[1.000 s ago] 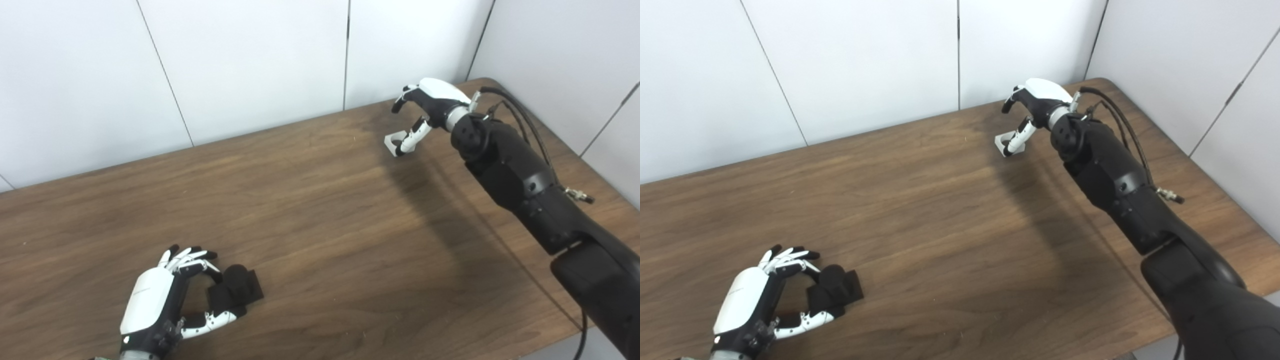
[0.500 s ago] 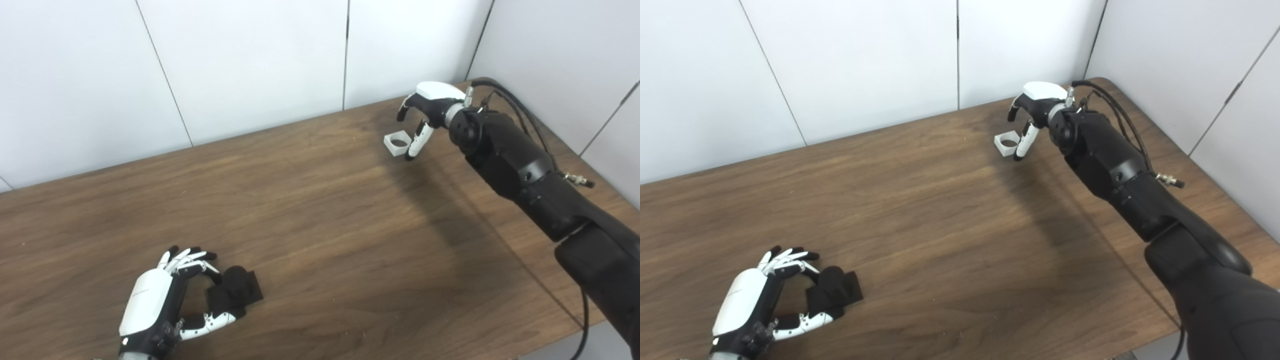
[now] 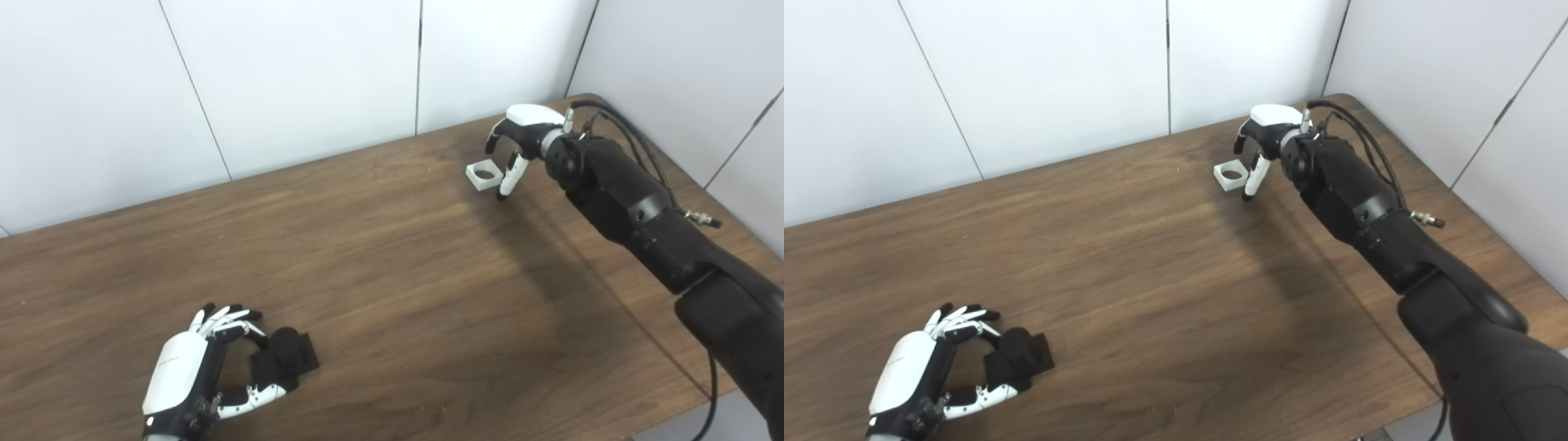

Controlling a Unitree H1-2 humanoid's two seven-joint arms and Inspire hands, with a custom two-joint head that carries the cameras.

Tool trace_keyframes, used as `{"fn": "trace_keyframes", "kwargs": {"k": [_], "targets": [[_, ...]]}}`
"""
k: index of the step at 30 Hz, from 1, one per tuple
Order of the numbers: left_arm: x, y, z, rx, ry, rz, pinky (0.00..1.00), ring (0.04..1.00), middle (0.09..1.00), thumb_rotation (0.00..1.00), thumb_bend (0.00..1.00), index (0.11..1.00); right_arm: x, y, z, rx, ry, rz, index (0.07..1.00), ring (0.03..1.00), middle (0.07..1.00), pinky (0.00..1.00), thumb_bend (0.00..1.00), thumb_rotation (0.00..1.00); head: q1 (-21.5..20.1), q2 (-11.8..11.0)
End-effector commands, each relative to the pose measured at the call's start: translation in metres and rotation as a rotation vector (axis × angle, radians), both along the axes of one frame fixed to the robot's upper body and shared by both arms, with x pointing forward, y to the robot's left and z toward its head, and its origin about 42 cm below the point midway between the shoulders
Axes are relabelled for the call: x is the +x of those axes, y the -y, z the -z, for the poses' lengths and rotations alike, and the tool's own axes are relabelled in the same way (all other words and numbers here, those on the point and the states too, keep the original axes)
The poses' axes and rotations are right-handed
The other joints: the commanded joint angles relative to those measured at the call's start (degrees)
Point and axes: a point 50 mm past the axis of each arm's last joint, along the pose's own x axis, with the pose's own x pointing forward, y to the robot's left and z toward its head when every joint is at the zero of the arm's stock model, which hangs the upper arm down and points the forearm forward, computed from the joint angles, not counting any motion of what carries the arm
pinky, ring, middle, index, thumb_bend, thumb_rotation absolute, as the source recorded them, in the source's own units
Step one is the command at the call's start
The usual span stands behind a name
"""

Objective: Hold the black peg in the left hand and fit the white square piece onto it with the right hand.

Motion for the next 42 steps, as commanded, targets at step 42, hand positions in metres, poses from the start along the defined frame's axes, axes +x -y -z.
{"fn": "trace_keyframes", "kwargs": {"k": [42], "targets": [[-0.0122,0.0006,0.0085,0.051,-0.089,0.015,1.00,0.874,0.778,0.05,0.52,0.485,0.0152,-0.0064,-0.0328,-0.020,0.058,-0.019,0.647,0.970,0.875,0.97,0.83,0.16,0.8,1.0]]}}
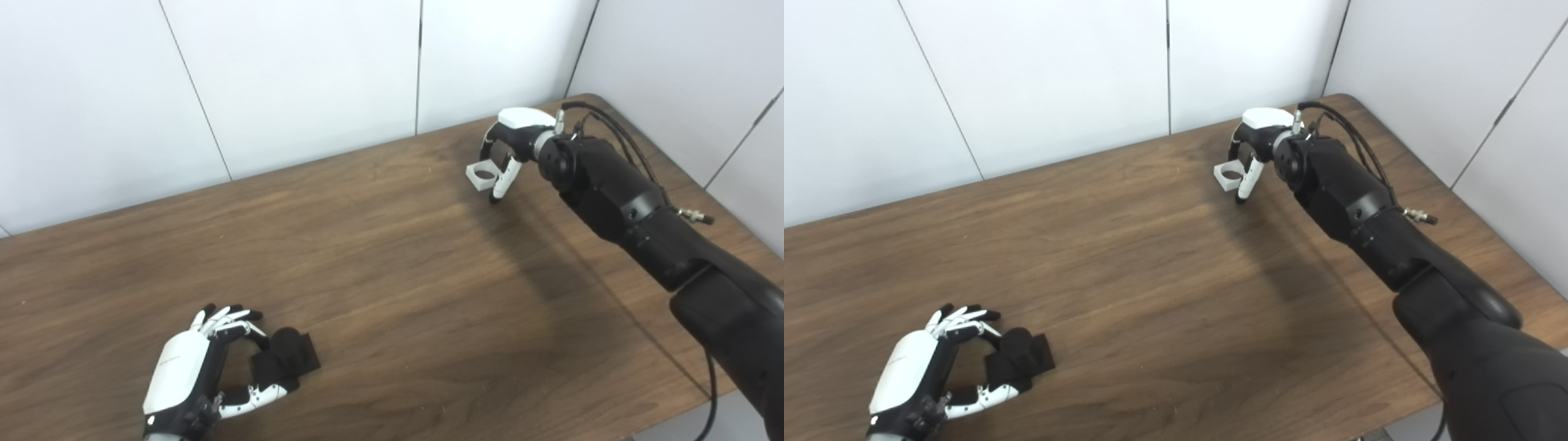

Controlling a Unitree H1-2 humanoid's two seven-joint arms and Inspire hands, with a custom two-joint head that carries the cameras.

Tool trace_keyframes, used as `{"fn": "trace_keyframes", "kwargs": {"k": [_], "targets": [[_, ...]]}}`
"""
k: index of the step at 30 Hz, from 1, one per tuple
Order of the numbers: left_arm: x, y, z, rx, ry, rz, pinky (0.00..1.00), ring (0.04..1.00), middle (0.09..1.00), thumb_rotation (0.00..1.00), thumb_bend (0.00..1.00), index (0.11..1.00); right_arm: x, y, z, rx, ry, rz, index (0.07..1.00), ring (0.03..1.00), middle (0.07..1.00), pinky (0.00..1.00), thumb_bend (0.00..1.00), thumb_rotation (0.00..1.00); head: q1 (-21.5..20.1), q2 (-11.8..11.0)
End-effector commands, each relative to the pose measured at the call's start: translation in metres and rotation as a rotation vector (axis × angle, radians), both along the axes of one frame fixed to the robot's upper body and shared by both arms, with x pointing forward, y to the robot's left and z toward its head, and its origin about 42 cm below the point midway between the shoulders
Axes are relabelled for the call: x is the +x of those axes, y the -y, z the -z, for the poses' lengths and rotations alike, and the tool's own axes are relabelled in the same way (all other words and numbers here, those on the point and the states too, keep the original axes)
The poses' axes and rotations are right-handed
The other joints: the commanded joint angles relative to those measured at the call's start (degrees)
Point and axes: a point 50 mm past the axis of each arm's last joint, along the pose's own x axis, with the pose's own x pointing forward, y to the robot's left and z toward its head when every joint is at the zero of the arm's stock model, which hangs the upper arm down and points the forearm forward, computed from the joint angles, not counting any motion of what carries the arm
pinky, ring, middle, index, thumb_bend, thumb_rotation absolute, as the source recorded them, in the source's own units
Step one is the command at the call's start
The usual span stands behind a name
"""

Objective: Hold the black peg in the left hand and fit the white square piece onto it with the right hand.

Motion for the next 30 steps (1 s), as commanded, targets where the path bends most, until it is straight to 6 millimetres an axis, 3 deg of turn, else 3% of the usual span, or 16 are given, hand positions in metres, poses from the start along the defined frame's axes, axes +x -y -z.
{"fn": "trace_keyframes", "kwargs": {"k": [1,11,13,15,30], "targets": [[-0.011,-0.002,0.012,0.030,-0.072,0.021,1.00,0.874,0.777,0.05,0.52,0.485,0.010,0.001,-0.035,-0.009,0.085,0.001,0.645,0.972,0.877,0.97,0.83,0.16,0.0,0.2],[-0.011,-0.002,0.011,0.036,-0.067,0.026,1.00,0.870,0.775,0.05,0.52,0.485,0.009,0.002,-0.030,0.002,0.073,0.001,0.634,0.973,0.879,0.96,0.83,0.13,0.1,0.7],[-0.011,-0.002,0.012,0.037,-0.067,0.027,1.00,0.869,0.774,0.05,0.52,0.484,0.008,0.002,-0.029,0.009,0.075,0.002,0.521,0.969,0.875,0.96,0.59,0.14,0.0,0.6],[-0.011,-0.002,0.012,0.037,-0.069,0.026,1.00,0.870,0.774,0.05,0.52,0.484,0.008,0.002,-0.029,0.011,0.085,0.000,0.495,0.955,0.854,0.94,0.54,0.14,0.0,0.6],[-0.011,-0.004,0.012,0.037,-0.063,0.031,1.00,0.866,0.770,0.05,0.52,0.484,-0.001,0.007,-0.022,-0.044,0.046,-0.027,0.485,0.905,0.810,0.86,0.52,0.13,0.0,1.0]]}}
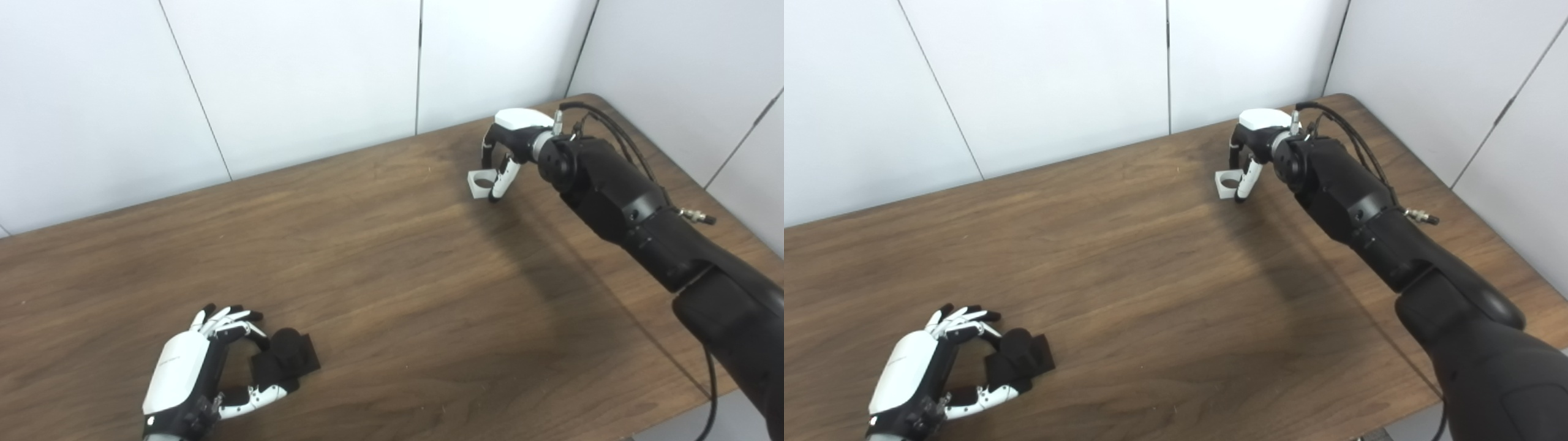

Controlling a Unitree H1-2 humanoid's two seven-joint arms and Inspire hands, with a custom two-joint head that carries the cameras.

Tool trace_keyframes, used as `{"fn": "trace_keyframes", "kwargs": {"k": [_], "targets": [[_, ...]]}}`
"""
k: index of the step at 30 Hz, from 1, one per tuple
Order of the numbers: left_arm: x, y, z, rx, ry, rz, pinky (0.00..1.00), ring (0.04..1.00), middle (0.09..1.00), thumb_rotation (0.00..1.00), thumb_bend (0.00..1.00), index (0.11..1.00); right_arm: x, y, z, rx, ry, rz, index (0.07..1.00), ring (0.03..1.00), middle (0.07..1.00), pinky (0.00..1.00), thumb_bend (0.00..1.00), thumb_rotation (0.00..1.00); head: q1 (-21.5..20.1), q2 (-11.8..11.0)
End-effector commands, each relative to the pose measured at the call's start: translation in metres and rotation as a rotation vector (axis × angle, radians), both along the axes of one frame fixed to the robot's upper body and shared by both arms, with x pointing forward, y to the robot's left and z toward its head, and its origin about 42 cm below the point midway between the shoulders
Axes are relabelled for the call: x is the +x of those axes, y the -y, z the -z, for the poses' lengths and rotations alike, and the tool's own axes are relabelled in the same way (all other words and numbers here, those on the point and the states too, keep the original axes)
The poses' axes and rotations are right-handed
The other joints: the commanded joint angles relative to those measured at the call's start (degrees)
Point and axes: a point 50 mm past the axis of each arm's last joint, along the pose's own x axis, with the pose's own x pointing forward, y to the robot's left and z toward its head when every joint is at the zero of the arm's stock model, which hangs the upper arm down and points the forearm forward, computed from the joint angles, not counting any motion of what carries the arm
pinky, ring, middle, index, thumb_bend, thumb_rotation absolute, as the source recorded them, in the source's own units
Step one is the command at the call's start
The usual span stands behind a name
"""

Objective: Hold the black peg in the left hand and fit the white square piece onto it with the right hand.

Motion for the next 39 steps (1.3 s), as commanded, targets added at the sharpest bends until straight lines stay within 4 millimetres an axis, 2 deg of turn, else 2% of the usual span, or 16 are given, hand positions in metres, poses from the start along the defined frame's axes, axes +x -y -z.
{"fn": "trace_keyframes", "kwargs": {"k": [1,8,13,19,25,28,33,39], "targets": [[-0.011,-0.003,0.012,0.032,-0.067,0.024,1.00,0.865,0.769,0.05,0.52,0.484,0.001,0.011,-0.020,-0.028,0.047,0.016,0.485,0.904,0.809,0.86,0.52,0.13,0.0,0.0],[-0.012,-0.001,0.011,0.041,-0.071,0.022,1.00,0.866,0.772,0.05,0.52,0.485,-0.008,0.009,-0.018,-0.009,0.047,-0.023,0.484,0.920,0.815,0.87,0.52,0.13,1.7,0.4],[-0.012,0.002,0.010,0.038,-0.078,0.025,1.00,0.869,0.773,0.05,0.52,0.485,-0.020,-0.004,-0.023,0.013,0.078,-0.130,0.483,0.932,0.805,0.98,0.52,0.13,3.9,0.7],[-0.012,0.006,0.012,0.034,-0.084,0.028,1.00,0.869,0.771,0.05,0.52,0.485,-0.036,-0.027,-0.024,0.058,0.108,-0.191,0.486,0.934,0.807,1.00,0.52,0.13,7.4,0.9],[-0.013,0.016,0.016,0.039,-0.079,0.032,1.00,0.872,0.773,0.05,0.52,0.484,-0.052,-0.042,-0.028,0.075,0.116,-0.266,0.486,0.942,0.818,1.00,0.52,0.13,13.7,1.5],[-0.014,0.020,0.018,0.028,-0.088,0.033,1.00,0.876,0.776,0.05,0.52,0.484,-0.062,-0.050,-0.031,0.069,0.112,-0.319,0.486,0.948,0.820,1.00,0.52,0.13,15.6,1.7],[-0.014,0.025,0.020,0.036,-0.092,0.030,1.00,0.885,0.780,0.05,0.52,0.484,-0.079,-0.074,-0.036,0.056,0.107,-0.428,0.486,0.955,0.827,1.00,0.52,0.13,17.7,1.9],[-0.012,0.030,0.021,0.043,-0.093,0.028,1.00,0.889,0.785,0.05,0.52,0.485,-0.090,-0.099,-0.043,0.078,0.147,-0.534,0.484,0.949,0.821,1.00,0.52,0.13,19.1,2.1]]}}
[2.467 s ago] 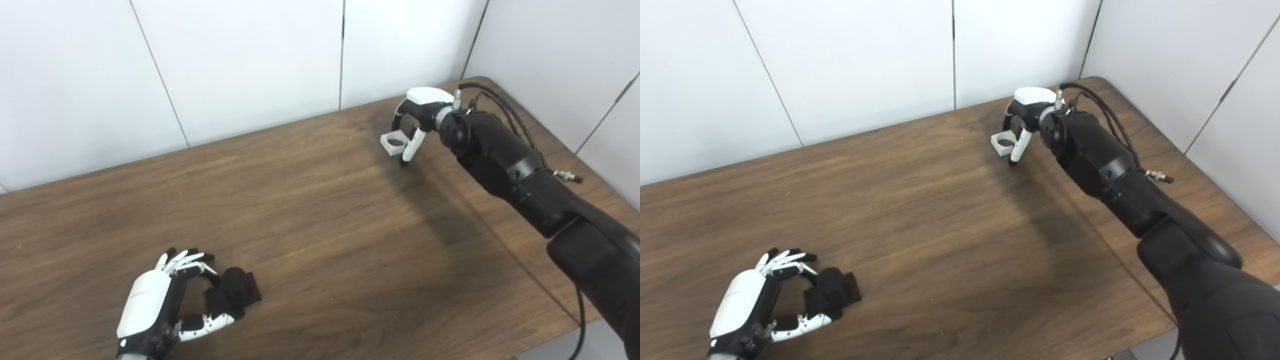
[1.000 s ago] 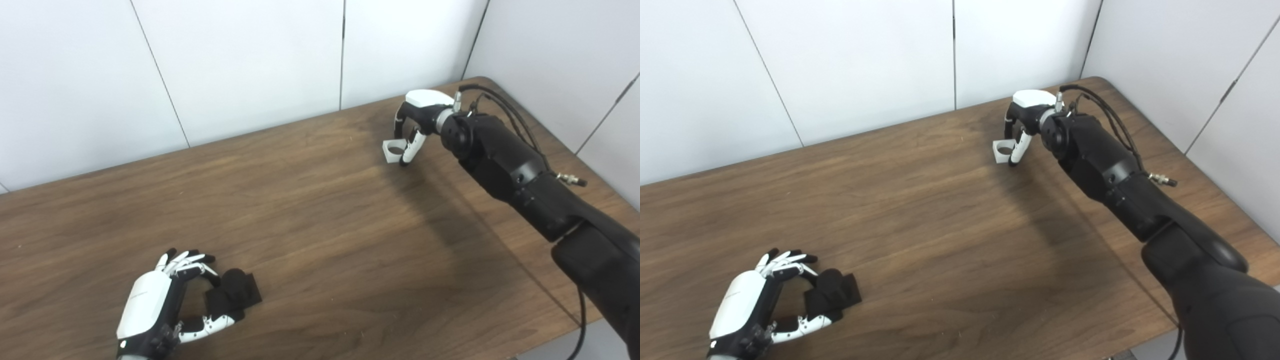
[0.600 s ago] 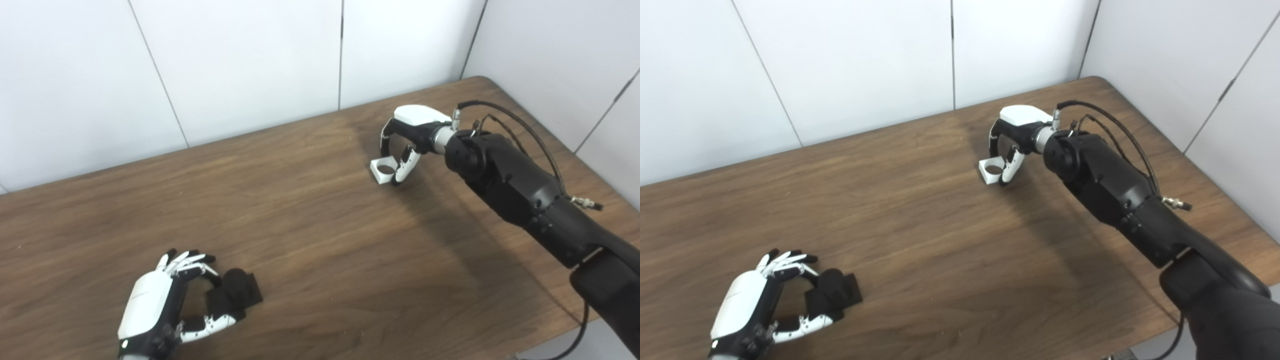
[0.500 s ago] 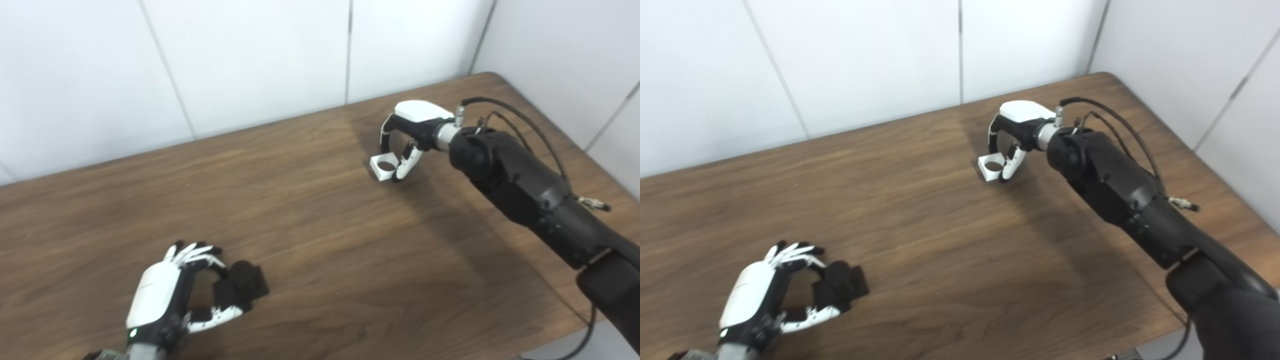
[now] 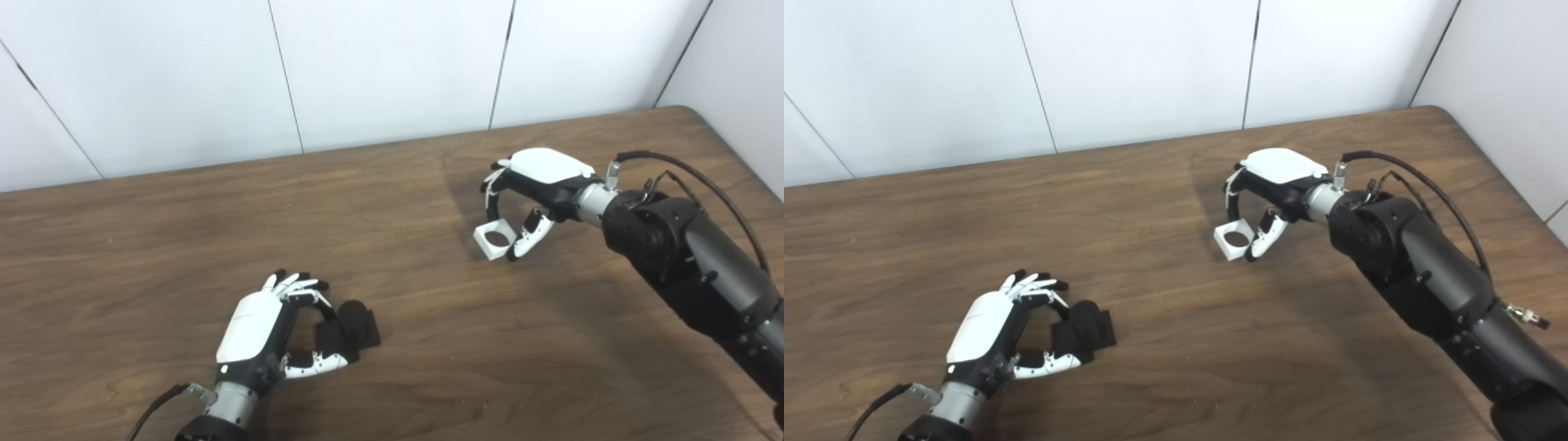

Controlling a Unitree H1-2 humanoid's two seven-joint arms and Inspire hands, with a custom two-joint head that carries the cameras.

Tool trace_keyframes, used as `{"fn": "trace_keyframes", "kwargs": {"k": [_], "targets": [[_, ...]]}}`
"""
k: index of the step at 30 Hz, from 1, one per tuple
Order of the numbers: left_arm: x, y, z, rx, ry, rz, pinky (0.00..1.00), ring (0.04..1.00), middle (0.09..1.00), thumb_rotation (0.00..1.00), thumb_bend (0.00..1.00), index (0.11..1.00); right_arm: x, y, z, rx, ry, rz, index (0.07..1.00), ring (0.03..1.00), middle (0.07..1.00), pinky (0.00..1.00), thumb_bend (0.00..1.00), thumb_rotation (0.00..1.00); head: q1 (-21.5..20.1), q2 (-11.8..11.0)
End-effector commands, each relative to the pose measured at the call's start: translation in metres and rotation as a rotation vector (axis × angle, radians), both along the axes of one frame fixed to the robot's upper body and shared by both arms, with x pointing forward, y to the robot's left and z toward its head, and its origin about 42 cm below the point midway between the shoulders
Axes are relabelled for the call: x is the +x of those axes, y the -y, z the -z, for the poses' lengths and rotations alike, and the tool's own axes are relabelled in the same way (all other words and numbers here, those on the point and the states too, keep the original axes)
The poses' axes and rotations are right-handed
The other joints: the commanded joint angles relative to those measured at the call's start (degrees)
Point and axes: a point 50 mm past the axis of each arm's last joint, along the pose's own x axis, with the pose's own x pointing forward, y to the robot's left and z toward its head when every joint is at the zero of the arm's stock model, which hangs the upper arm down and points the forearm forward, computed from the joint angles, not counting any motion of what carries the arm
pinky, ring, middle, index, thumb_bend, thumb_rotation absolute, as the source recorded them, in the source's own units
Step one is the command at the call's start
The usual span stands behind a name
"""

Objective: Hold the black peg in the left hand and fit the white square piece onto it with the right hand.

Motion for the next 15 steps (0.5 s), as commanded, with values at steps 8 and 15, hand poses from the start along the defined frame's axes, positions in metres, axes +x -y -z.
{"fn": "trace_keyframes", "kwargs": {"k": [8,15], "targets": [[-0.002,0.015,0.018,0.057,-0.087,0.030,1.00,0.892,0.791,0.05,0.52,0.485,-0.011,-0.042,-0.031,0.013,0.118,-0.163,0.485,0.953,0.814,1.00,0.52,0.13,1.9,0.5],[0.001,0.020,0.021,0.074,-0.076,0.038,1.00,0.886,0.787,0.05,0.52,0.485,-0.018,-0.070,-0.029,0.028,0.123,-0.227,0.485,0.952,0.808,1.00,0.52,0.14,2.7,1.0]]}}
